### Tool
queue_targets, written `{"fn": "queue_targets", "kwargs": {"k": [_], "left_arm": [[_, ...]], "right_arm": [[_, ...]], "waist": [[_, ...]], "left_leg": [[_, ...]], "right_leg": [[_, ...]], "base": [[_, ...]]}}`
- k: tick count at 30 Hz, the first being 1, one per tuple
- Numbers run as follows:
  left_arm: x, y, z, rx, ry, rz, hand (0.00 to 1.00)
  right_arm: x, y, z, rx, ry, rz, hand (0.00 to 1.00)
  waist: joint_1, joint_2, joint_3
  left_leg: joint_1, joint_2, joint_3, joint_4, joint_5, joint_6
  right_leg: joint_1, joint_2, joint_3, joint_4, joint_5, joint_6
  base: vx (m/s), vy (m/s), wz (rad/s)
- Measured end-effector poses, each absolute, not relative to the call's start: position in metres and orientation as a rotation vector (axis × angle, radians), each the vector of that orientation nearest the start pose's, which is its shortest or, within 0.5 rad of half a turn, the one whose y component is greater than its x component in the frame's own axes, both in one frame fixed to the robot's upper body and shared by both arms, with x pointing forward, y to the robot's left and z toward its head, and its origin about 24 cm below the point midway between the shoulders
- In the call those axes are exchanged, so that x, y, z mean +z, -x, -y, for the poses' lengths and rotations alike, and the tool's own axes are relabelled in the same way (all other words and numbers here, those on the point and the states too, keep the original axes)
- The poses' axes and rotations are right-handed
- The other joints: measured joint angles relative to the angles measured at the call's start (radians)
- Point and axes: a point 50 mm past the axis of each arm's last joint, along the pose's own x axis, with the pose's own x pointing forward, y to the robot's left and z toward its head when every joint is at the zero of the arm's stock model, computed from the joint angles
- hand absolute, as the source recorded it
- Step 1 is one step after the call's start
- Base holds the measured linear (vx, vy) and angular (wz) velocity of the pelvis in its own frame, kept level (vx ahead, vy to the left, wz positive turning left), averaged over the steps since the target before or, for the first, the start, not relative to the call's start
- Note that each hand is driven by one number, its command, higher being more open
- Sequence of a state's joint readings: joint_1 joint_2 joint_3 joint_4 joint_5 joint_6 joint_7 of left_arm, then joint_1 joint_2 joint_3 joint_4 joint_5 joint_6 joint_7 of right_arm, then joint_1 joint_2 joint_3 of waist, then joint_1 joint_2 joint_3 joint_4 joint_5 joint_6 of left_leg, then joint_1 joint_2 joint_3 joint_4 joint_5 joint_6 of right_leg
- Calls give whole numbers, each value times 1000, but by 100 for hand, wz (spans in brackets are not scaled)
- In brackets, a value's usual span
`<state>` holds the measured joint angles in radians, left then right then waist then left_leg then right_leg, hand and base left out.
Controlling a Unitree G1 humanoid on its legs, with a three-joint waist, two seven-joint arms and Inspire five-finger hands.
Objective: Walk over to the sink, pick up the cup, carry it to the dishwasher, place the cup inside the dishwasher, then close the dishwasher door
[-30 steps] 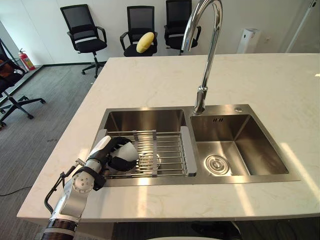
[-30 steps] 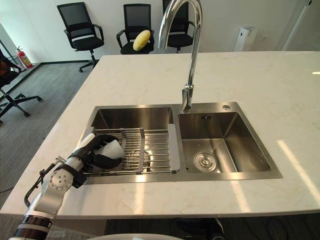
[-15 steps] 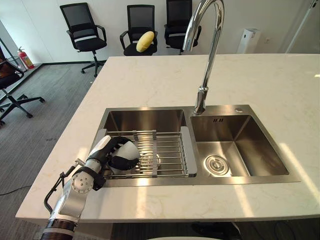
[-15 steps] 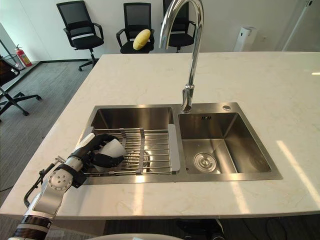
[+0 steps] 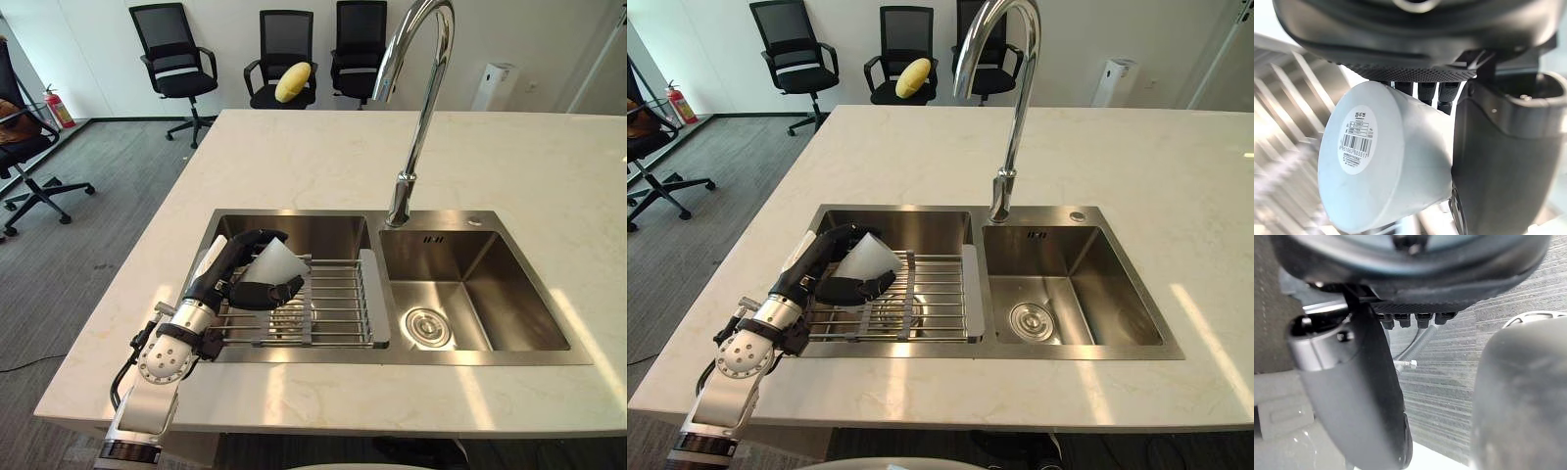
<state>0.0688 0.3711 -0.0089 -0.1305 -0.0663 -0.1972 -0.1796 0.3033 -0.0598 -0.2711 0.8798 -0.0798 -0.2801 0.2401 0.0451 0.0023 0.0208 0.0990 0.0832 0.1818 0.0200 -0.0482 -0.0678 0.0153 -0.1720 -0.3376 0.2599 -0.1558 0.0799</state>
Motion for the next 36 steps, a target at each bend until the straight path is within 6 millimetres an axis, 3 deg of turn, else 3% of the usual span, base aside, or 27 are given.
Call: {"fn": "queue_targets", "kwargs": {"k": [9, 16, 28, 36], "left_arm": [[99, -222, -181, -208, 78, 413, 0], [100, -212, -176, -185, 262, 483, 0], [100, -202, -153, -260, 347, 487, 0], [138, -193, -152, -266, 357, 674, 0]], "right_arm": [[-149, -45, 214, -155, -57, -921, 100], [-149, -45, 212, -166, -53, -925, 100], [-149, -46, 208, -183, -62, -914, 100], [-138, -75, 200, -119, -37, -801, 100]], "waist": [[-4, -2, -24], [-6, -10, -28], [-6, -26, -31], [-5, -35, -10]], "left_leg": [[-1, 1, -2, 7, 0, 0], [1, 2, 4, 10, -2, 0], [14, 7, 54, 66, -50, 5], [3, -2, 109, 120, -118, 19]], "right_leg": [[0, 0, 2, 5, 0, 0], [-1, 2, 9, 3, 1, -1], [-1, 4, 60, 3, 7, 4], [-48, -9, 114, 48, 13, 8]], "base": [[0, 0, 0], [0, -1, -1], [2, 13, -13], [-20, 50, -23]]}}
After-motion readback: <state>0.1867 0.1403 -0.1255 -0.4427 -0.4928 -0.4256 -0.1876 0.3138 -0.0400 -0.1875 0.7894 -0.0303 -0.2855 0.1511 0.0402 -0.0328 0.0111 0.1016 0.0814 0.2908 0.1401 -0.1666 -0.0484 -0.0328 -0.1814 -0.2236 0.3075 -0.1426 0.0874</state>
